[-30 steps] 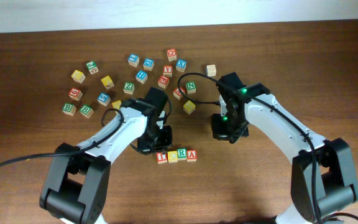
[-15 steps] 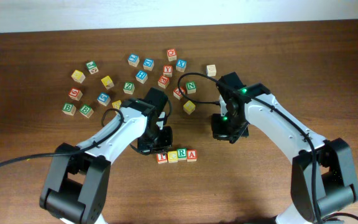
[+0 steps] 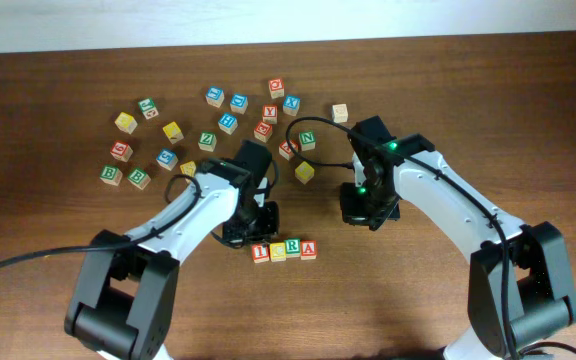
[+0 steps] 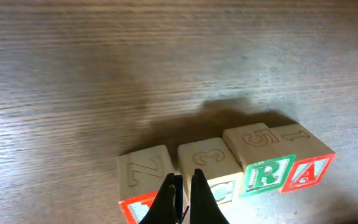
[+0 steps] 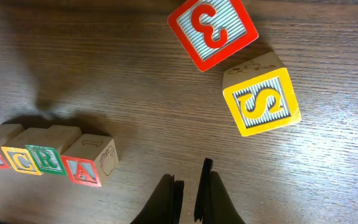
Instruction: Spell out ICRA
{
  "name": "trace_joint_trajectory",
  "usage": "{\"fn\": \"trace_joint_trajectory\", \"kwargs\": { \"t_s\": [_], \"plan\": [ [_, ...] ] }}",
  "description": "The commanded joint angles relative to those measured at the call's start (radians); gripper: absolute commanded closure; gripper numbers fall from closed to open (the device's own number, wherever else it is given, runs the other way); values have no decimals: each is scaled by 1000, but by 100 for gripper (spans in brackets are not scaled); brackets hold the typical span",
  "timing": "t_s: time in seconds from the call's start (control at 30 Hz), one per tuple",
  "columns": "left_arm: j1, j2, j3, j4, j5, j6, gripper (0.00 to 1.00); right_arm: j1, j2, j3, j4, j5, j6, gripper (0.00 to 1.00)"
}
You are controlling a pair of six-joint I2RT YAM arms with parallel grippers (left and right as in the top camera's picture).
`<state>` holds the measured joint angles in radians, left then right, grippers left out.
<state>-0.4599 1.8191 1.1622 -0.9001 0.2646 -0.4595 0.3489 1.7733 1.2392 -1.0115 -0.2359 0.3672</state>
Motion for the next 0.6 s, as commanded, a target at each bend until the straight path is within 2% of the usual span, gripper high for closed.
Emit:
{"fn": "trace_joint_trajectory", "kwargs": {
  "t_s": [0.0, 0.37, 0.57],
  "plan": [
    [-30, 2, -4, -2, -14, 19, 100, 5, -11, -9, 2, 1, 8, 94],
    [-35, 2, 6, 14, -25, 12, 100, 5, -11, -9, 2, 2, 8, 94],
    [-34, 2, 88, -30, -26, 13, 100, 5, -11, -9, -3, 1, 8, 94]
  ]
}}
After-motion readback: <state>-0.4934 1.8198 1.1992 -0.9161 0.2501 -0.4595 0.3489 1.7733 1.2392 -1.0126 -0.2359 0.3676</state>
